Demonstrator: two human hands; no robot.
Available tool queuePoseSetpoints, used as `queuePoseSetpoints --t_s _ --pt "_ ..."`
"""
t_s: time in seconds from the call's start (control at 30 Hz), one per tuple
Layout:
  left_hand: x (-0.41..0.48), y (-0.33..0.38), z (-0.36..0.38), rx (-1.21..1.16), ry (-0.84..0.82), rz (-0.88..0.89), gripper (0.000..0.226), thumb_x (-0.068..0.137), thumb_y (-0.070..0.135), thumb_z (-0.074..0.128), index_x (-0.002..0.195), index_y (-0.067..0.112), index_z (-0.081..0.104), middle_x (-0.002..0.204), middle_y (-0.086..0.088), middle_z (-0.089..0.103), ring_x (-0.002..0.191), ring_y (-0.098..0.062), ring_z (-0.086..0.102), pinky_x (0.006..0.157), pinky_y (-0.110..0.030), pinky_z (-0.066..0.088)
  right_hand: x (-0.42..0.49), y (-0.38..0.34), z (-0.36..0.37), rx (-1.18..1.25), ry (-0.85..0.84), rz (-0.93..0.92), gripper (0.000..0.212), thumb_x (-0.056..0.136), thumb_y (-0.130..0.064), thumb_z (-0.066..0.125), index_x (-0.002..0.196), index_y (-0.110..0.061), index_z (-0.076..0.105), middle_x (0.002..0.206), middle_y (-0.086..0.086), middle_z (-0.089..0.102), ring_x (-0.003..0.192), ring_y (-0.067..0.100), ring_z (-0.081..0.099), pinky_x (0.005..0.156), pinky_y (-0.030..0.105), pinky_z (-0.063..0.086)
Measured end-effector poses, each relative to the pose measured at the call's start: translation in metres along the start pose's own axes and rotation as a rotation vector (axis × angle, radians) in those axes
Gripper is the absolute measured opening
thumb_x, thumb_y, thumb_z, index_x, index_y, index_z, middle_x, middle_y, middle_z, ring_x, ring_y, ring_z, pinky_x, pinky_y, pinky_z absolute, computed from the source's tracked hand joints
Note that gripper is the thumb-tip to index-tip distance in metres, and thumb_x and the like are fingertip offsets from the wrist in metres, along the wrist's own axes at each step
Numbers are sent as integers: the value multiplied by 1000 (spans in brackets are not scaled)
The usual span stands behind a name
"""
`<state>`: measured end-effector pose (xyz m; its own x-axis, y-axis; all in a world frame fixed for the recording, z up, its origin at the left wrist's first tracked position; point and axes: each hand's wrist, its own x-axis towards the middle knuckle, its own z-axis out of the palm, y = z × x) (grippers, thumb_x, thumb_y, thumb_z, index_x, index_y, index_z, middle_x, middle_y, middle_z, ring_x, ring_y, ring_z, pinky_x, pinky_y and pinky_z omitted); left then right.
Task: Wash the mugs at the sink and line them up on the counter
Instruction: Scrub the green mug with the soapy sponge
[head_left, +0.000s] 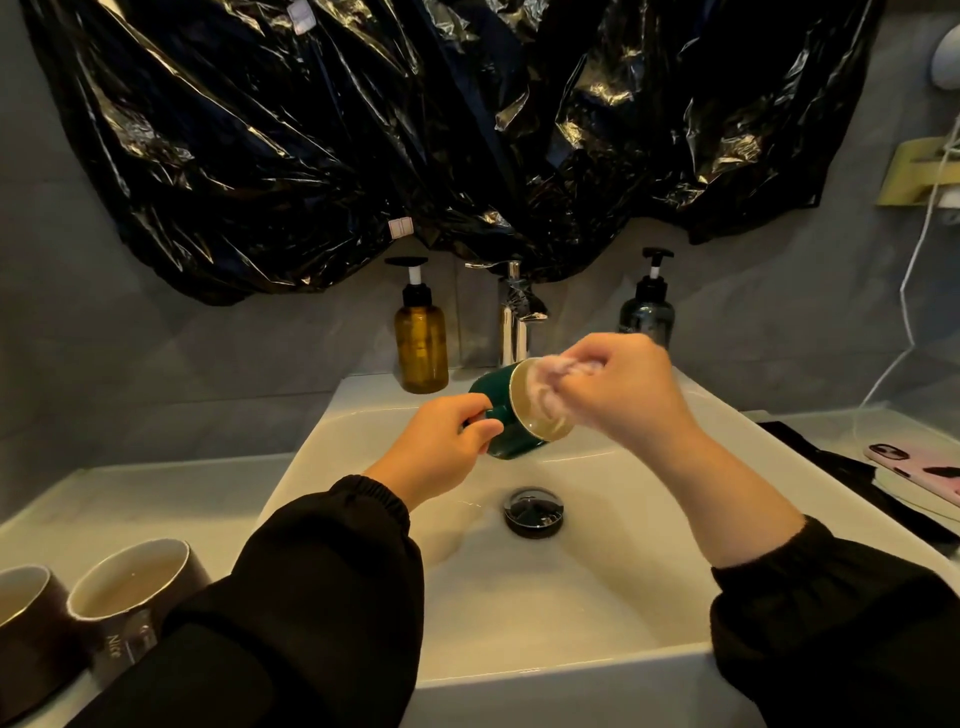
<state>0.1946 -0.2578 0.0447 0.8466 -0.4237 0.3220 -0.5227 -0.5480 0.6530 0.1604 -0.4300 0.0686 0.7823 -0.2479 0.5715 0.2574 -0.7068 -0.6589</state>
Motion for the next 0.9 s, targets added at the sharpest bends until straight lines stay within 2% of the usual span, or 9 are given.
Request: queuePoseSetpoints --t_s 0.13,0.2,0.27,0.33,0.47,0.57,0.67,0.77,0.9 --pt "-2 5 2 22 29 74 20 97 15 48 77 18 51 73 3 50 68 -7 47 58 -8 38 2 -14 22 -192 -326 47 19 93 -14 51 90 -8 69 78 7 61 77 24 56 59 25 45" --pt "-4 7 3 21 25 88 19 97 14 48 79 21 51 74 7 50 71 -7 48 60 -7 37 8 -17 23 -52 -508 209 18 94 -8 45 100 -8 62 86 9 58 79 22 55 62 25 45" --pt "-4 7 4 18 16 89 16 97 14 48 83 20 53 76 8 51 74 -8 49 64 -9 37 10 -18 15 143 -647 368 16 94 -2 43 91 -7 58 76 9 51 62 14 46 50 20 37" --pt "-4 5 3 19 16 84 16 97 14 48 83 21 53 77 7 52 74 -7 50 64 -9 37 10 -15 5 222 -719 363 18 94 1 45 82 -4 56 71 8 46 57 12 42 47 17 33" --pt "-3 5 0 24 36 81 19 97 15 48 80 22 52 77 6 53 72 -5 50 60 -6 37 8 -9 -9 226 -635 299 10 90 -1 57 94 -2 67 90 7 57 83 18 57 67 24 46" --pt "-5 8 2 24 17 104 20 97 15 48 79 24 52 76 9 52 72 -3 50 60 -6 36 6 -12 0 237 -611 364 19 92 -1 54 86 -18 61 84 1 59 74 10 56 58 18 44" --pt "-6 11 7 16 -9 104 16 97 14 48 84 22 53 78 12 51 74 -4 50 63 -8 35 5 -15 12 192 -585 429 15 93 -1 49 92 -14 56 81 5 54 65 10 48 53 19 38" --pt "-5 8 5 32 2 93 16 97 15 48 83 22 53 79 8 53 74 -5 50 60 -6 36 4 -15 10 355 -586 469 19 94 1 46 90 -13 57 81 5 54 65 9 50 48 15 39" --pt "-3 5 1 26 58 94 19 97 13 49 79 20 52 74 5 51 69 -6 48 60 1 38 3 -14 3 728 -490 592 19 95 5 45 96 -7 60 84 8 60 71 12 61 57 18 50"
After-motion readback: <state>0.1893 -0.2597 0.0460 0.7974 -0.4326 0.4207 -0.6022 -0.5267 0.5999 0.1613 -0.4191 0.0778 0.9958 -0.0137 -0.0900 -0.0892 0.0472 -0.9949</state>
